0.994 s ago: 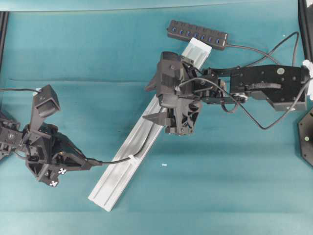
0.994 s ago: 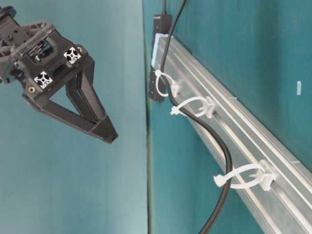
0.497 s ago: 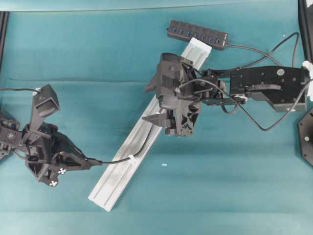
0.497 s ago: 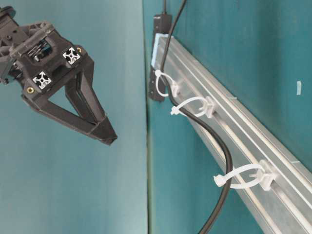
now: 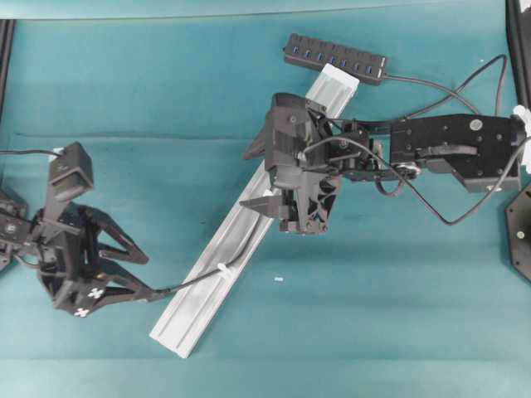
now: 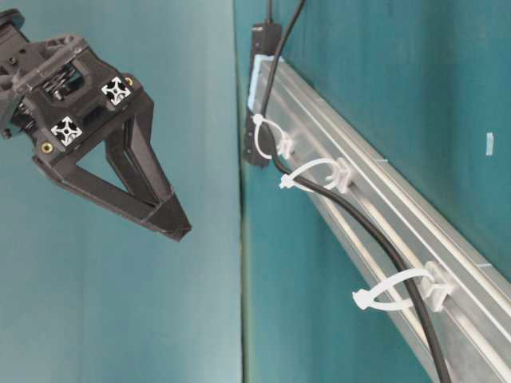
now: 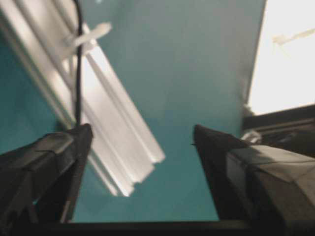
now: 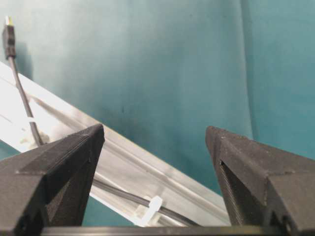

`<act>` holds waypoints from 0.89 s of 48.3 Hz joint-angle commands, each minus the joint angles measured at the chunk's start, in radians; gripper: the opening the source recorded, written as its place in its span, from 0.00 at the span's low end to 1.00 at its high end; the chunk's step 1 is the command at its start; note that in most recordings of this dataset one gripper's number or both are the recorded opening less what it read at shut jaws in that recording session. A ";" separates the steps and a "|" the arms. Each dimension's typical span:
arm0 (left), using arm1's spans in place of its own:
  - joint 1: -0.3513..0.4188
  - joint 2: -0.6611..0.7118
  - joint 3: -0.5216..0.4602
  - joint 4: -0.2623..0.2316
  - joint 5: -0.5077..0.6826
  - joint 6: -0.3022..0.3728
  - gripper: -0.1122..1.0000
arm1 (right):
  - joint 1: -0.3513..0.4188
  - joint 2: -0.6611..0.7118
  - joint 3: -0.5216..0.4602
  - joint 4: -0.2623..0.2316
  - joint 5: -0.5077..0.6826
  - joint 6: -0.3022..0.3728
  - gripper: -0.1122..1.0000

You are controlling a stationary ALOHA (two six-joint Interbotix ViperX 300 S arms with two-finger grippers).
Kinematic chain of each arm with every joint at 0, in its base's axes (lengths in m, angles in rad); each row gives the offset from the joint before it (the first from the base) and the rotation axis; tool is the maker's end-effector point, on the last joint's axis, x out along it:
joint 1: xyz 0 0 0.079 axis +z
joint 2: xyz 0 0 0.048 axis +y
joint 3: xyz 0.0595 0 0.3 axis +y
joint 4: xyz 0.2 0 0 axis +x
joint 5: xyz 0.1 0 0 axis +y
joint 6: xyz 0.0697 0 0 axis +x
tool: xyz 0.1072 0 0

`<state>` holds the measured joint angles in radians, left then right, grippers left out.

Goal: Pass the USB cable through three rings with both arms.

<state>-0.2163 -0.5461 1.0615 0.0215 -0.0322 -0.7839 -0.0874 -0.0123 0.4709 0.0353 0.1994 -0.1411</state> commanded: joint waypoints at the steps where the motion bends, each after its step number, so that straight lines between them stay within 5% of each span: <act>1: 0.000 -0.067 -0.009 0.006 -0.005 0.060 0.90 | 0.005 -0.005 -0.009 0.000 -0.011 0.009 0.89; 13: 0.018 -0.146 0.011 0.006 -0.005 0.249 0.90 | 0.005 -0.028 -0.011 0.002 -0.046 0.011 0.89; 43: 0.163 -0.397 0.020 0.006 0.063 0.431 0.89 | 0.025 -0.179 0.051 0.005 -0.114 0.015 0.89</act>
<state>-0.0736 -0.8590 1.0983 0.0230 0.0107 -0.3682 -0.0614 -0.1611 0.5123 0.0368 0.1120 -0.1411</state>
